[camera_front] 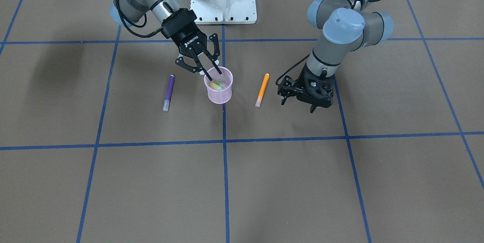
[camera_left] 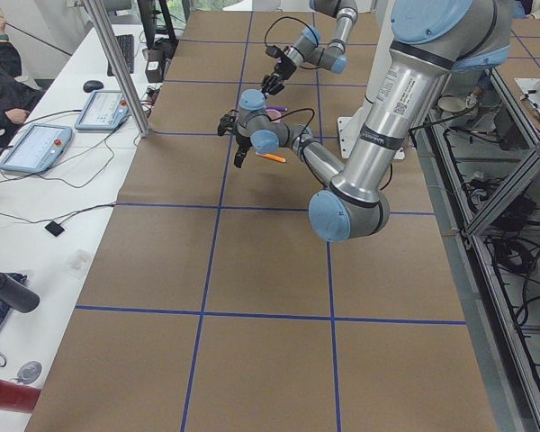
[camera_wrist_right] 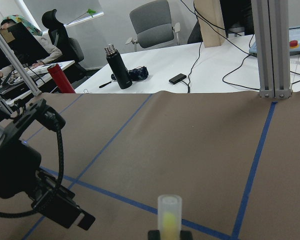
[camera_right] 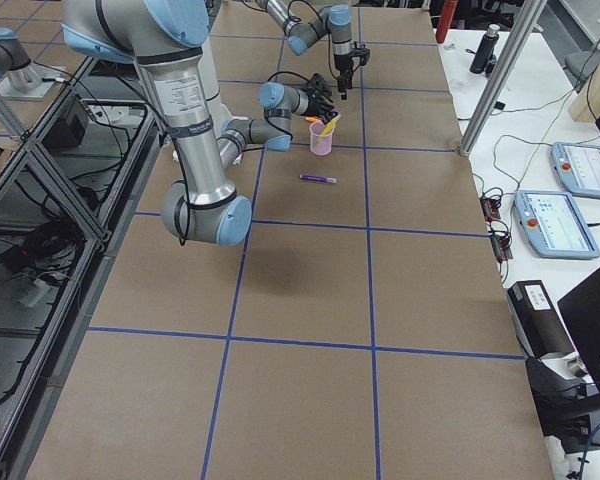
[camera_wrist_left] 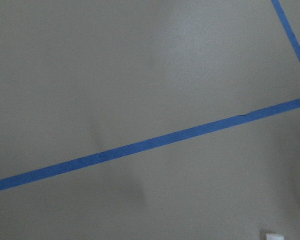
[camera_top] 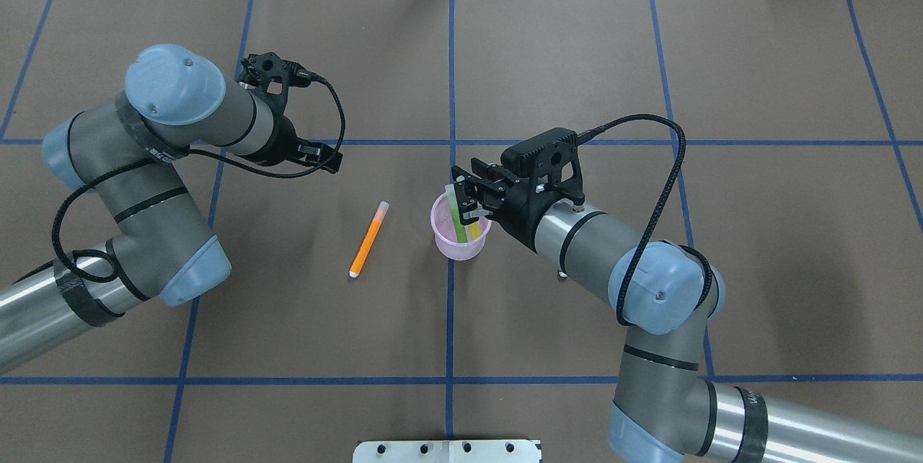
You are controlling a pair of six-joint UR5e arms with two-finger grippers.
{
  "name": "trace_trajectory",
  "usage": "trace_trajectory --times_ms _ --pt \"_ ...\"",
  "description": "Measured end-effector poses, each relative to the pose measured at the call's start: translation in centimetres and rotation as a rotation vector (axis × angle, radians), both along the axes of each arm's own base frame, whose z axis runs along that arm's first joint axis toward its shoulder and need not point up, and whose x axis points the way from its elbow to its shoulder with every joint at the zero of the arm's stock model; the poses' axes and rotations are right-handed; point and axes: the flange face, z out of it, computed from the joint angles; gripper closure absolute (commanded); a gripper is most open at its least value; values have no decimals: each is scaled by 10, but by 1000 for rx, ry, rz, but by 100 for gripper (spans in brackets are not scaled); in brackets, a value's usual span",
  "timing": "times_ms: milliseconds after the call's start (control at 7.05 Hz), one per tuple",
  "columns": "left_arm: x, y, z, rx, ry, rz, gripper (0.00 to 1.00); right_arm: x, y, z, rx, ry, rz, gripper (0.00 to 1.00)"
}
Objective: Collect pens into pen holder
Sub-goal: 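Move left gripper above the orange pen while right moves above purple pen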
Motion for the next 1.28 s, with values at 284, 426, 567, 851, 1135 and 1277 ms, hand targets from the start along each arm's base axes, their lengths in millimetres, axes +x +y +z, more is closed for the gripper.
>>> trace_trajectory --times_ms 284,426,567,851,1135,1277 --pt "5 1 -3 0 3 5 1 3 2 -10 -4 -13 -7 0" --pt "7 1 -8 1 7 9 0 12 -4 -16 -27 -6 -30 0" --pt "10 2 -14 -3 14 21 1 27 -15 -22 -76 17 -62 0" --pt "28 8 -35 -39 7 75 1 61 -52 -15 -229 102 -130 0" --pt "58 11 -69 -63 -49 131 2 103 -94 6 -445 201 -232 0" --pt "69 11 -68 -70 -70 144 2 117 -107 16 -561 245 -278 0"
